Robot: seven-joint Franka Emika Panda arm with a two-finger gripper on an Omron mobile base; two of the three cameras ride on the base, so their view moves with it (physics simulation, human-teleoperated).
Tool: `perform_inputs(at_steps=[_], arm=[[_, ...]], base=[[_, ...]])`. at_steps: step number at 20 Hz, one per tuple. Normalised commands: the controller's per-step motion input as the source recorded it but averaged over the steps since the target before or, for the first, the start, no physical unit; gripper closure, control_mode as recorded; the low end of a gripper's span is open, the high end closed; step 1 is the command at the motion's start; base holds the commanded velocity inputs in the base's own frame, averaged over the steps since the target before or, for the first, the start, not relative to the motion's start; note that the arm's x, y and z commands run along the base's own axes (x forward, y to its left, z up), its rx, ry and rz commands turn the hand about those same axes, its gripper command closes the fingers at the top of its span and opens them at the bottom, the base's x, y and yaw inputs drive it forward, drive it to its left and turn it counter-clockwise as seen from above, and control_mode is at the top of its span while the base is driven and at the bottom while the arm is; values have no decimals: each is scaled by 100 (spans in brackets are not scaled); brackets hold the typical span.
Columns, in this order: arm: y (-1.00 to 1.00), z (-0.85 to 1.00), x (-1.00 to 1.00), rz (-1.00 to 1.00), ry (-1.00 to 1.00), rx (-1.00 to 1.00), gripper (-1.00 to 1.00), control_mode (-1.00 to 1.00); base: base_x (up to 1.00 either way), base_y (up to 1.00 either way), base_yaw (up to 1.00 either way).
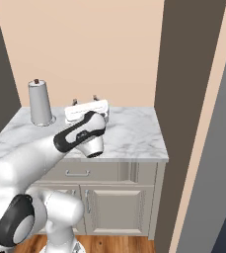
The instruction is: Move the cutting board and knife to the sink. Then move spray from the cabinet to the counter.
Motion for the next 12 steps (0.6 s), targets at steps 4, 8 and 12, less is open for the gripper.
perform_inputs(at_steps=[4, 8, 12], arm=[[0, 99, -71, 0, -9, 0, -100, -100], [0, 99, -100, 0, -7, 0, -100, -100], [0, 100, -100, 0, -11, 0, -100, -100]], base=[[0, 0, 0], [0, 0, 0], [0, 0, 0]])
